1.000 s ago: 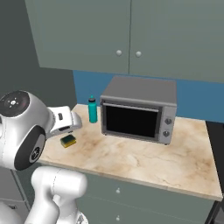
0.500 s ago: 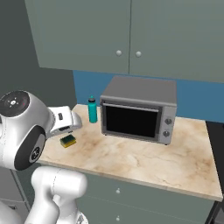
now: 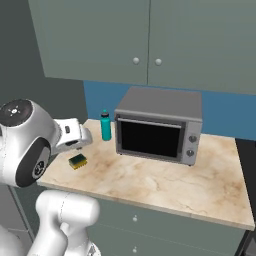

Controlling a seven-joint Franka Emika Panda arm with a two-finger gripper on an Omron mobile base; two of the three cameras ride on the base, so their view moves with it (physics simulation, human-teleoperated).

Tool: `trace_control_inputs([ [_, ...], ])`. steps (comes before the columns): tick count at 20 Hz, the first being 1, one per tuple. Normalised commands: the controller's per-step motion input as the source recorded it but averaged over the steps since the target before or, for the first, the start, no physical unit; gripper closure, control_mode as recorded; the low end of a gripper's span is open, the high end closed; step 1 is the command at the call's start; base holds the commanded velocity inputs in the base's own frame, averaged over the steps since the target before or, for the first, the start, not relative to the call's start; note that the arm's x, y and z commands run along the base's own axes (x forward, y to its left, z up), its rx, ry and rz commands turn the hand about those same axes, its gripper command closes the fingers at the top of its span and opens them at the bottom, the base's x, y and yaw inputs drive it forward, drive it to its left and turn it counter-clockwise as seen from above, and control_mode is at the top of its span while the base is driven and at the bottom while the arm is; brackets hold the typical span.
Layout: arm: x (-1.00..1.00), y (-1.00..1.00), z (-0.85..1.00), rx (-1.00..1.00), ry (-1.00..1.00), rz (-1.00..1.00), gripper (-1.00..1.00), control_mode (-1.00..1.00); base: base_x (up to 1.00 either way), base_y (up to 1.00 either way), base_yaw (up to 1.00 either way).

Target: Place the sponge inside the microwave to prepare for sanitizing.

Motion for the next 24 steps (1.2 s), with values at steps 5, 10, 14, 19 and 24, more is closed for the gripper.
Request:
trace_control_inputs([
  [5,0.44,0.51,0.00,-0.05,0.16,-0.14,-1.00,-1.00,0.00,0.00,0.00],
  [10,0.24,0.51,0.00,0.00,0.19,-0.23,-1.00,-1.00,0.00,0.00,0.00],
  [14,0.00,0.12,-0.10,0.15,0.09,-0.14,-1.00,-1.00,0.00,0.00,0.00],
  [19,0.04,0.02,-0.38,0.20,-0.01,-0.13,-1.00,-1.00,0.00,0.00,0.00],
  [24,0.27,0.07,-0.46,0.17,-0.03,-0.15,-1.00,-1.00,0.00,0.00,0.00],
])
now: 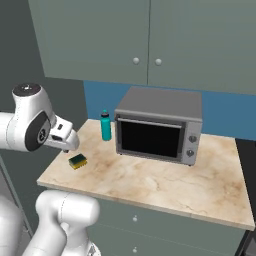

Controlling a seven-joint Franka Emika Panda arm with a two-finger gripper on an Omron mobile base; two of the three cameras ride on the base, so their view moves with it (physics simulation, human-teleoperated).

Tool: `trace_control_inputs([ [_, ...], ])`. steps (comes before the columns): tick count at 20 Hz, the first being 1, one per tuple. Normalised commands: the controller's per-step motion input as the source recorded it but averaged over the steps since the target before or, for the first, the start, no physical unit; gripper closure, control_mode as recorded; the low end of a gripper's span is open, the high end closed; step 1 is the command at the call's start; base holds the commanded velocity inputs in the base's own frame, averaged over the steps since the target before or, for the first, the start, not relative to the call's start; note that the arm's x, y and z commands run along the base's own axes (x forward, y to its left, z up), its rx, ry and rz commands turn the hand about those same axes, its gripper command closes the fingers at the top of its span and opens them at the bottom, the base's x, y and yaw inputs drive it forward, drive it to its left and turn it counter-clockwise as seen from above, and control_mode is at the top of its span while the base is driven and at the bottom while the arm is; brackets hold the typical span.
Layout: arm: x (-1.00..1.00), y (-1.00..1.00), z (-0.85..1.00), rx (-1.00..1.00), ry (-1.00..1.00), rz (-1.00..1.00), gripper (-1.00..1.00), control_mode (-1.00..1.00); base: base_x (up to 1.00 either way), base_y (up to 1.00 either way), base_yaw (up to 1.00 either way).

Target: Place the sponge inside the microwave to prepare for sanitizing.

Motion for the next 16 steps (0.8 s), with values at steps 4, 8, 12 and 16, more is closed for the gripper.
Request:
trace_control_inputs([
  [4,0.42,0.13,-0.38,0.06,-0.05,-0.20,-1.00,-1.00,0.00,0.00,0.00],
  [8,0.51,0.11,-0.29,0.02,-0.02,-0.19,-1.00,-1.00,0.00,0.00,0.00],
  [12,0.50,0.11,-0.22,0.00,-0.02,-0.16,-1.00,-1.00,0.00,0.00,0.00],
  [16,0.52,0.10,-0.21,0.00,0.02,-0.14,-1.00,-1.00,0.00,0.00,0.00],
])
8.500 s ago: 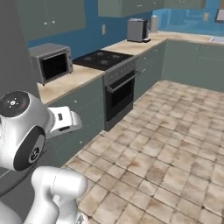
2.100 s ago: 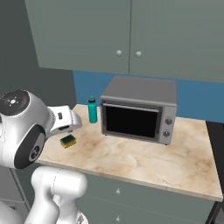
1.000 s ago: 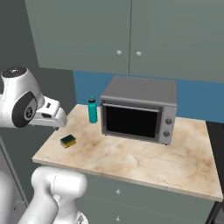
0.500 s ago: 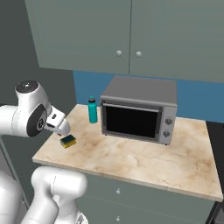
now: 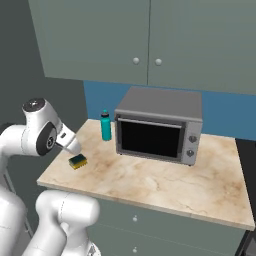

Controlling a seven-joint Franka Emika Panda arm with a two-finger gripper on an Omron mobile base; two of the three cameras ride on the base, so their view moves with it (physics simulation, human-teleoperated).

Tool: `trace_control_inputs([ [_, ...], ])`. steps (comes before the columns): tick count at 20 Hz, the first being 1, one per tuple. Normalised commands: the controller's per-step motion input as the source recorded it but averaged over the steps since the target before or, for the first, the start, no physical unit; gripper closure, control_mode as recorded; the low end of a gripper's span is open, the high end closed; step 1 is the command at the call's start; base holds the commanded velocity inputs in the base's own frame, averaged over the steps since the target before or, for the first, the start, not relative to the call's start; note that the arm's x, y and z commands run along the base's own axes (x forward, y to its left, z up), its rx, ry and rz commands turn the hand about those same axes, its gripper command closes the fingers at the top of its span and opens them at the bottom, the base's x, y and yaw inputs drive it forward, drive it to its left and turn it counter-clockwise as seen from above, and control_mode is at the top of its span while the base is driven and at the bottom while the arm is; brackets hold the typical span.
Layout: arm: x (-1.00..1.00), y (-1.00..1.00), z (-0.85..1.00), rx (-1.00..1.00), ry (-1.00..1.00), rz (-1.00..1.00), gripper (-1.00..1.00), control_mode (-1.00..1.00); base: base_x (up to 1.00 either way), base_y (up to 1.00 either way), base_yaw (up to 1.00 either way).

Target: Place the sponge inside the microwave to prepare for sanitizing.

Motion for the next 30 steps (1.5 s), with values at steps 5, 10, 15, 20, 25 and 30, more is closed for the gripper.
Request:
trace_control_inputs([
  [5,0.41,0.07,-0.21,0.03,0.11,-0.06,-1.00,-1.00,0.00,0.00,0.00],
  [10,0.33,0.01,-0.31,0.02,0.14,-0.01,-1.00,-1.00,0.00,0.00,0.00],
  [15,0.30,0.05,-0.34,0.01,0.08,0.00,-1.00,-1.00,0.00,0.00,0.00],
  [20,0.27,0.17,-0.39,0.00,0.00,-0.05,-1.00,-1.00,0.00,0.00,0.00],
  [25,0.36,0.20,-0.38,0.00,0.00,-0.08,-1.00,-1.00,0.00,0.00,0.00],
  [30,0.29,0.10,-0.37,0.02,0.00,-0.06,-1.00,-1.00,0.00,0.00,0.00],
])
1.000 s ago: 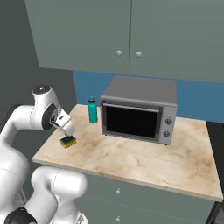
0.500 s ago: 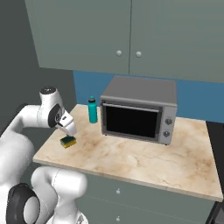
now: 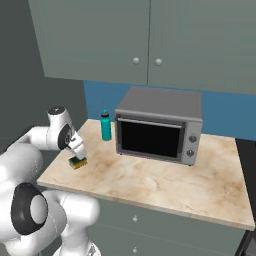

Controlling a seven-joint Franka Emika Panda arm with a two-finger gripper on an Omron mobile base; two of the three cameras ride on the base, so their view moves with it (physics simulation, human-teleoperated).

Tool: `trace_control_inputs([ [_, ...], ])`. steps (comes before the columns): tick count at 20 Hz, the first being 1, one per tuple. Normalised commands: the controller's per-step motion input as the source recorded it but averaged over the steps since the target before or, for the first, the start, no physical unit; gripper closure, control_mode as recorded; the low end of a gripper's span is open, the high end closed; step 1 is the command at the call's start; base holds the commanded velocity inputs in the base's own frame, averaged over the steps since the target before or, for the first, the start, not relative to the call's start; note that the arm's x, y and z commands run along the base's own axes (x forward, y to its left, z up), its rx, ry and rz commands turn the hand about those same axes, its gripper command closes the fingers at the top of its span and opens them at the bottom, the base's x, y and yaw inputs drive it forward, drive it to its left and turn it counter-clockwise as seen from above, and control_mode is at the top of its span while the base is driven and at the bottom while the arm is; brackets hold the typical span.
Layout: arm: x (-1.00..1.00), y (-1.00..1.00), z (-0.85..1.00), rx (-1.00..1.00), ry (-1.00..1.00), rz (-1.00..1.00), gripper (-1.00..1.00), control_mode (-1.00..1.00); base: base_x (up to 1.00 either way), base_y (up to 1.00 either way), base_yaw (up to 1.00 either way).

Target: Place the sponge inside the microwave to prepare for sanitizing.

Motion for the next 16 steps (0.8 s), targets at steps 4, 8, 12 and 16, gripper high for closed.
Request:
trace_control_inputs([
  [4,0.30,0.02,-0.26,0.01,0.01,-0.03,-1.00,-1.00,0.00,0.00,0.00],
  [8,0.35,0.00,-0.26,0.00,0.01,-0.02,-1.00,-1.00,0.00,0.00,0.00],
  [12,0.23,0.02,-0.29,0.00,0.00,-0.01,-1.00,-1.00,0.00,0.00,0.00],
  [16,0.14,0.08,-0.27,0.00,0.02,-0.02,-1.00,-1.00,0.00,0.00,0.00],
])
